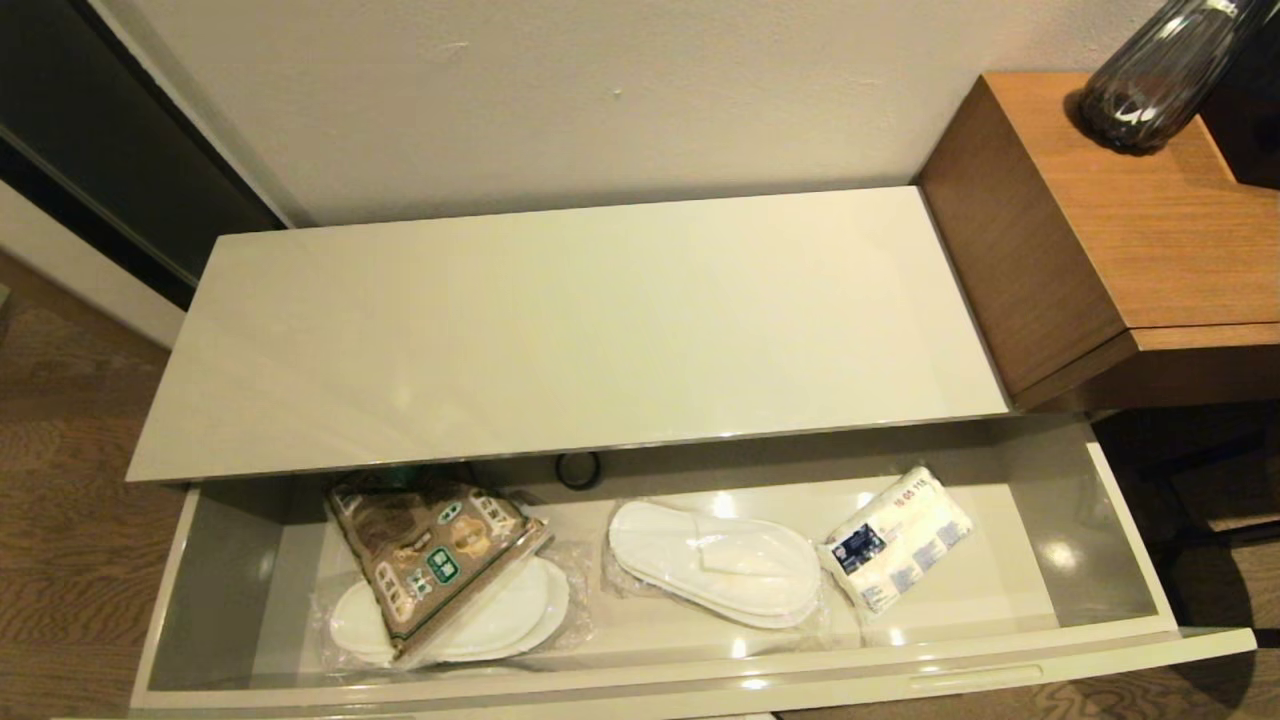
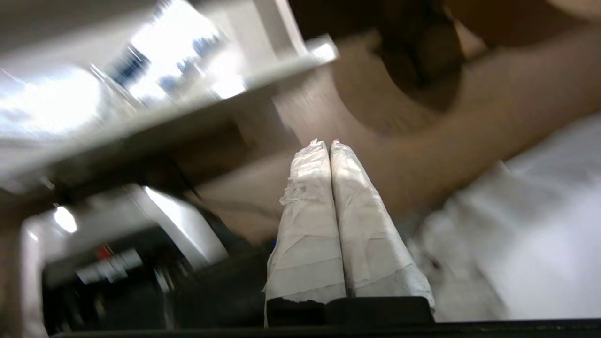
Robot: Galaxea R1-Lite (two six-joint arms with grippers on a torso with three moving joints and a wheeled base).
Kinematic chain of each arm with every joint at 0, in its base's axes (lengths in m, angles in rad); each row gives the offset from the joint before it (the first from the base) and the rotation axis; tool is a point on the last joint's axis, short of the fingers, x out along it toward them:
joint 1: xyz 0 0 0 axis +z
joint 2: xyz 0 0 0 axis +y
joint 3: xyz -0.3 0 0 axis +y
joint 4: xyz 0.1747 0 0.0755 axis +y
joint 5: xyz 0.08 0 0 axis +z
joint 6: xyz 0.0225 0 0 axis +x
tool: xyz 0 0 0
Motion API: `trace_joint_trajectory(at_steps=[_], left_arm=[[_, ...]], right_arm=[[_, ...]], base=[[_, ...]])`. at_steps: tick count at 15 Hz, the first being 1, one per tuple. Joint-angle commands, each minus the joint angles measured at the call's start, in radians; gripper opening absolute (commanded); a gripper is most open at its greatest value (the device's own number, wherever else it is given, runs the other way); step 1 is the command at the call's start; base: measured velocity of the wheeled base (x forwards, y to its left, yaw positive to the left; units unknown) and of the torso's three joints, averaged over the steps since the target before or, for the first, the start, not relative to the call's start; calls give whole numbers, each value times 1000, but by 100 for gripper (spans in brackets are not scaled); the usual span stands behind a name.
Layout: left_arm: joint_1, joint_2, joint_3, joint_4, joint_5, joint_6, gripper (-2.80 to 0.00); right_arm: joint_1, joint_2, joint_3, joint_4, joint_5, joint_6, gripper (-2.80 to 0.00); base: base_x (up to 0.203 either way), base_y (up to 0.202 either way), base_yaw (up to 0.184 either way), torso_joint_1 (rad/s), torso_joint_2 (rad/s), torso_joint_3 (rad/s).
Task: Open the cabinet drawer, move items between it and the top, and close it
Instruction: Take out the disposable slippers from the drawer
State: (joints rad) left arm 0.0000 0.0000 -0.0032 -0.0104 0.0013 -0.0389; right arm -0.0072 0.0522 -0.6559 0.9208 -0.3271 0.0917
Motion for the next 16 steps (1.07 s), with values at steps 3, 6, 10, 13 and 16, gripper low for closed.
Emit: trace_joint_trajectory(at_steps=[3, 6, 10, 13, 16], left_arm=[[0, 2, 0, 0, 0, 0, -280], [0, 2, 0, 0, 0, -1, -280], [0, 2, 0, 0, 0, -1, -280], [0, 2, 0, 0, 0, -1, -280], [0, 2, 0, 0, 0, 0, -280]], right_arm=[[-2, -31, 211, -449, 70, -60, -280], [-2, -32, 266, -498, 188, -83, -280], [-2, -32, 329, -504, 345, -85, -280], [-2, -32, 464, -595, 360, -149, -280], [-2, -36, 615, -850, 358, -221, -280]], base=[[0, 0, 0, 0, 0, 0], [0, 0, 0, 0, 0, 0], [0, 0, 0, 0, 0, 0], [0, 0, 0, 0, 0, 0], [0, 0, 0, 0, 0, 0]])
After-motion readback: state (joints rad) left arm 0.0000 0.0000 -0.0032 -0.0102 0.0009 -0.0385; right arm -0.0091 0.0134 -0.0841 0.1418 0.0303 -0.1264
